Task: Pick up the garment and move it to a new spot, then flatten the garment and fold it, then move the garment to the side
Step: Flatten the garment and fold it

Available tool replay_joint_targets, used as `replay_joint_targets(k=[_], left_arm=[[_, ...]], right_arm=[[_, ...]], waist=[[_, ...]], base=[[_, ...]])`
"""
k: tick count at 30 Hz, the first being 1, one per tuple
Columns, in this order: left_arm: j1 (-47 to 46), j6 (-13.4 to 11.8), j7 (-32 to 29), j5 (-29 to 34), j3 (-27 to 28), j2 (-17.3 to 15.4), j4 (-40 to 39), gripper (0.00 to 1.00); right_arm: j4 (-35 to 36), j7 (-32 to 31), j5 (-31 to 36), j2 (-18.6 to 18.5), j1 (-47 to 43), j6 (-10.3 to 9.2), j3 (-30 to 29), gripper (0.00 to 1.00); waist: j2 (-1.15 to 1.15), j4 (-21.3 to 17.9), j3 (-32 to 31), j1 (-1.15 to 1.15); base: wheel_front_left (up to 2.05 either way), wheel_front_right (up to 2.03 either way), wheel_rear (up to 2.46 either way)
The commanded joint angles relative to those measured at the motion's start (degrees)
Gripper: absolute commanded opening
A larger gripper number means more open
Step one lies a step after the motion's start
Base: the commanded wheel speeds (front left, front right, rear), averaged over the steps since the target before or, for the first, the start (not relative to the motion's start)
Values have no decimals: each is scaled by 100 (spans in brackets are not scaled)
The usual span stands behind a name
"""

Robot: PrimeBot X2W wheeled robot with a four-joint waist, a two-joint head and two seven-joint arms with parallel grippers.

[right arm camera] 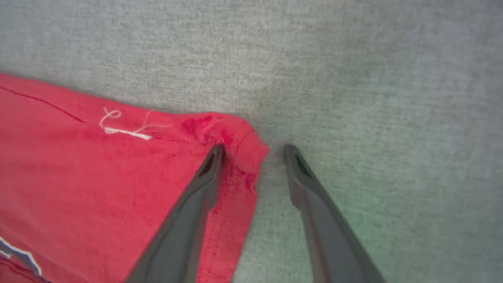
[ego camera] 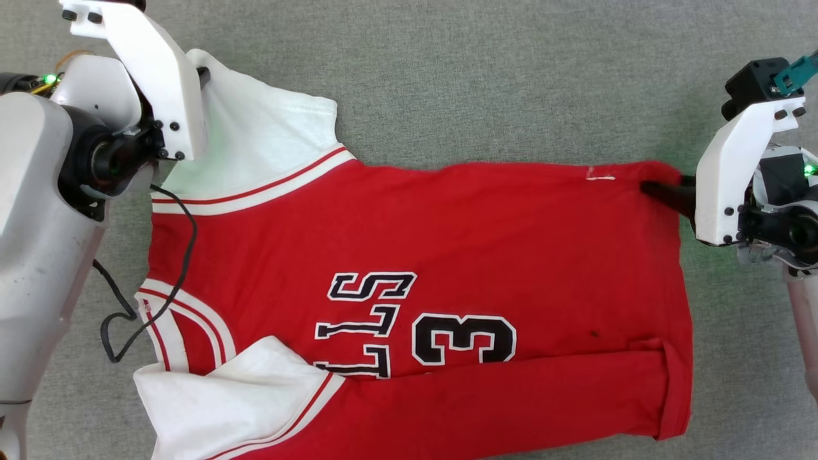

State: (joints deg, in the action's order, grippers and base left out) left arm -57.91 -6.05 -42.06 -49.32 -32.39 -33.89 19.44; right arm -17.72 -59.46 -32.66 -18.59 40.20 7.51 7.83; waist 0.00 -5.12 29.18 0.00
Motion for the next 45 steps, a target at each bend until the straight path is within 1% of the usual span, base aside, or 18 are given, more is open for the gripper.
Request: replay_joint_targets(k=[1, 4, 8, 11, 14, 19, 26, 29, 31, 32, 33, 34, 35, 36, 37, 40, 44, 45], left_arm=[[52, 26, 47, 0, -3, 6, 10, 0], [118, 56, 161, -6, 9, 18, 54, 0], [278, 83, 443, -58, 114, -31, 30, 0], [611, 73, 728, -160, 253, -103, -76, 0], [1072, 8, 1016, -267, 410, -219, -267, 0], [2149, -188, 1488, -454, 615, -389, -734, 0], [4061, -682, 2087, -880, 937, -436, -1481, 0], [4799, -791, 2240, -1047, 970, -404, -1694, 0], [5221, -840, 2323, -1169, 954, -312, -1780, 0], [5386, -867, 2357, -1175, 935, -300, -1788, 0], [5542, -854, 2354, -1236, 891, -247, -1798, 0], [5657, -826, 2363, -1279, 851, -186, -1802, 0], [5749, -832, 2395, -1293, 824, -151, -1777, 32], [5826, -843, 2402, -1309, 792, -122, -1737, 85], [5903, -834, 2431, -1314, 762, -80, -1693, 100], [6061, -799, 2632, -1307, 760, 36, -1656, 100], [6140, -846, 3068, -963, 749, 6, -1796, 100], [6140, -846, 3068, -963, 749, 6, -1796, 100]], right_arm=[[-346, -178, 60, 199, -341, -5, 191, 0], [-300, -91, 71, 168, -197, -4, 149, 0], [17, 348, 96, 68, 21, -5, 118, 0], [250, 629, 102, 5, -69, -5, 141, 0], [446, 869, 140, -73, -297, -5, 165, 0], [636, 1209, 96, -81, -978, -5, 49, 0], [761, 1432, 77, 30, -2267, -5, -331, 0], [744, 1542, 98, 134, -2801, -5, -492, 0], [696, 1654, 78, 211, -3099, -5, -608, 0], [678, 1742, 150, 191, -3217, -5, -635, 0], [642, 1840, 151, 219, -3325, -5, -654, 0], [589, 1943, 128, 268, -3425, -5, -683, 35], [531, 2053, 183, 261, -3515, -5, -679, 100], [497, 2165, 230, 237, -3588, -5, -644, 100], [449, 2297, 189, 268, -3646, -5, -632, 100], [370, 2603, 114, 307, -3787, -5, -598, 100], [574, 2799, 18, 199, -3980, -5, -616, 100], [574, 2799, 18, 199, -3980, -5, -616, 100]], waist=[[0, 11, -35, 0], [0, 17, -116, 0], [0, -14, -326, 0], [0, -28, -590, 0], [0, 10, -918, 0], [0, 192, -1553, 0], [0, 418, -2202, 0], [0, 463, -2367, 0], [0, 475, -2446, 0], [0, 476, -2476, 0], [0, 473, -2503, 0], [0, 470, -2516, 0], [0, 462, -2536, 0], [0, 454, -2558, 0], [0, 442, -2580, 0], [0, 387, -2665, 0], [0, 333, -2776, 0], [0, 333, -2776, 0]], base=[[0, 0, 0], [0, 0, 0], [0, 0, 0], [0, 0, 0], [0, 0, 0], [0, 0, 0], [0, 0, 0], [0, 0, 0], [0, 0, 0], [0, 0, 0], [0, 0, 0], [0, 0, 0], [0, 0, 0], [0, 0, 0], [0, 0, 0], [0, 0, 0], [0, 0, 0], [0, 0, 0]])
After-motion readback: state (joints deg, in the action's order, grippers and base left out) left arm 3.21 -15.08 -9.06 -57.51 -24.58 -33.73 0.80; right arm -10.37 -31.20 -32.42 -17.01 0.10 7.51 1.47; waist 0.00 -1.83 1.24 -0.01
